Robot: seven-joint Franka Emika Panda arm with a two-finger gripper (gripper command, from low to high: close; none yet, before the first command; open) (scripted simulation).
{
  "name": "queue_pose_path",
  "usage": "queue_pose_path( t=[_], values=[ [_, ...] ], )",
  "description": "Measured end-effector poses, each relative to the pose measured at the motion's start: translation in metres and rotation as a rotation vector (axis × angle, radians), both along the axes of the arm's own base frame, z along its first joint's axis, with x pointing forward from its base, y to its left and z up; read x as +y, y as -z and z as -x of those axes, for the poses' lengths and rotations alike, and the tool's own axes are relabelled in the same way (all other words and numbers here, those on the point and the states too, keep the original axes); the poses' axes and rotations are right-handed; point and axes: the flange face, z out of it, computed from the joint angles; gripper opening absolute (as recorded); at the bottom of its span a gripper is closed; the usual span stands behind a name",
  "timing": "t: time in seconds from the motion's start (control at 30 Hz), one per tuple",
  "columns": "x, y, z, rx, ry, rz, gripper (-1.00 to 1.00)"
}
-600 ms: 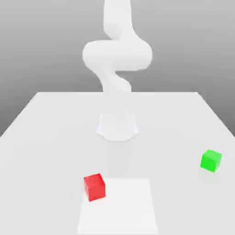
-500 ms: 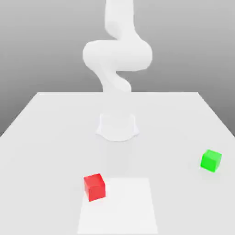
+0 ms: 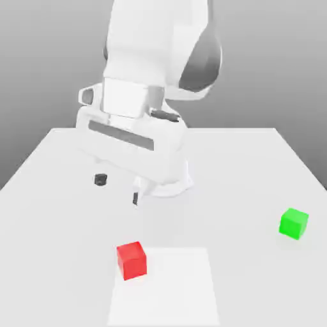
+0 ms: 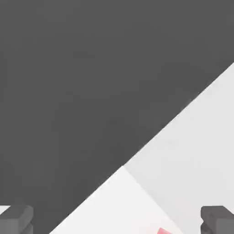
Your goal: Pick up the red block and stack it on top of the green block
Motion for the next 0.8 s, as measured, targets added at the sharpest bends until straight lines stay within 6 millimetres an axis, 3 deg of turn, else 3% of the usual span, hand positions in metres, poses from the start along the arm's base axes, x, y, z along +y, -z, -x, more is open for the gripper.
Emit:
queue_pose_path(
  t=[0.23,0.7,0.73,0.8],
  values=[
    [-0.007,0.097,0.048,0.124,0.284,-0.145,0.00],
    [-0.006,0.164,0.052,0.133,0.319,-0.163,0.00],
    [-0.006,0.170,0.054,0.136,0.318,-0.162,-1.00],
    [-0.006,0.170,0.054,0.135,0.318,-0.162,-1.00]
  ],
)
